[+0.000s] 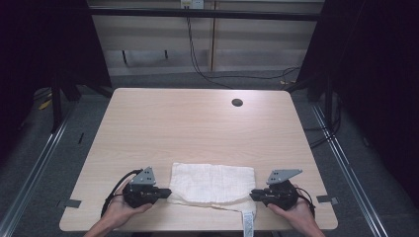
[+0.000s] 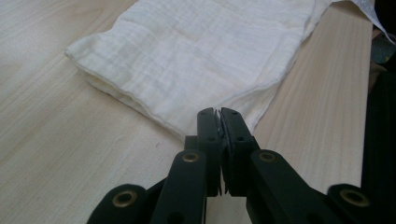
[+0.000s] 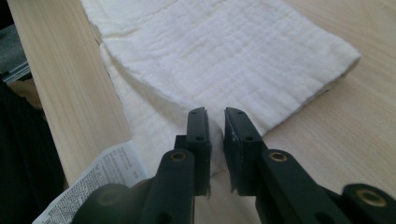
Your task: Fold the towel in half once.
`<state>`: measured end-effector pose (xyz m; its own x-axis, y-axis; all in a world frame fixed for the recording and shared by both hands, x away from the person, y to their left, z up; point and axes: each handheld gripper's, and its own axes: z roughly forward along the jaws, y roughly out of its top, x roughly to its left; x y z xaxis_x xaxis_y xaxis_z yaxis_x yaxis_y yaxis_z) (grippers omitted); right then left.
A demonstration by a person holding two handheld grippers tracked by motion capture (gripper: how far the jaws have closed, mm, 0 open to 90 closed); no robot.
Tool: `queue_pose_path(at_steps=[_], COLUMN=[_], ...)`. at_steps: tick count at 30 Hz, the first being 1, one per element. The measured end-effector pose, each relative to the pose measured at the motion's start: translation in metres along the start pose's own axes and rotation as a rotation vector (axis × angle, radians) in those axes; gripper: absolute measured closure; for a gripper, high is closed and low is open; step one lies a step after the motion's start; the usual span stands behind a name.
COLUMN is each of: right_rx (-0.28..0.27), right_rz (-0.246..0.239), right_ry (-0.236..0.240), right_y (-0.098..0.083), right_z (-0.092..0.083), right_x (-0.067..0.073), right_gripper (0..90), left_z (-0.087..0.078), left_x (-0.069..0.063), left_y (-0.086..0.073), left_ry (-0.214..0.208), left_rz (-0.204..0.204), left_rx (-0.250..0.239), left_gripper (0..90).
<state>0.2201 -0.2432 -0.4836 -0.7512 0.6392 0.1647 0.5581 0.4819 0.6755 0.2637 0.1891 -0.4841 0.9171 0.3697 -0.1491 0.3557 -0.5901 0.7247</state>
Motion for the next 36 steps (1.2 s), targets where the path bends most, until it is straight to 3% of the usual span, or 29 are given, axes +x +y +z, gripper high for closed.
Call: queue_pose_path(at_steps=[7, 11, 16, 21, 26, 28, 30, 33, 36], right_rx=[-0.055, -0.106, -0.093, -0.063, -0.042, -0.024, 0.001, 0.014, 0.011], right_rz=[0.025, 0.038, 0.054, 0.063, 0.073, 0.064, 0.026, 0.025, 0.037], right_ry=[0.006, -0.042, -0.079, -0.123, -0.151, -0.126, -0.158, -0.152, -0.165], right_y=[0.003, 0.004, 0.009, 0.016, 0.023, 0.024, 0.025, 0.027, 0.028], right_z=[-0.008, -0.014, -0.007, 0.007, 0.02, 0.023, 0.027, 0.031, 0.031], right_x=[-0.004, -0.005, -0.014, -0.028, -0.036, -0.036, -0.035, -0.038, -0.043], right_gripper=[70.0, 64.3, 60.8, 53.4, 51.4, 60.3, 69.0, 78.9, 83.7], left_z=[-0.009, -0.014, -0.018, -0.004, 0.015, 0.018, 0.021, 0.023, 0.024], left_x=[0.002, 0.005, 0.011, 0.017, 0.013, 0.011, 0.009, 0.008, 0.009], left_y=[0.002, 0.004, 0.005, 0.006, 0.008, 0.009, 0.009, 0.009, 0.011], left_ry=[-0.015, -0.009, -0.004, 0.024, 0.042, 0.042, 0.049, 0.042, 0.041], left_rz=[-0.019, -0.032, -0.068, -0.079, -0.048, -0.028, -0.007, 0.006, -0.006], left_rx=[-0.043, -0.077, -0.114, -0.065, 0.007, 0.026, 0.041, 0.046, 0.045], left_gripper=[83.0, 81.0, 74.0, 69.5, 59.5, 62.3, 69.2, 76.6, 81.3])
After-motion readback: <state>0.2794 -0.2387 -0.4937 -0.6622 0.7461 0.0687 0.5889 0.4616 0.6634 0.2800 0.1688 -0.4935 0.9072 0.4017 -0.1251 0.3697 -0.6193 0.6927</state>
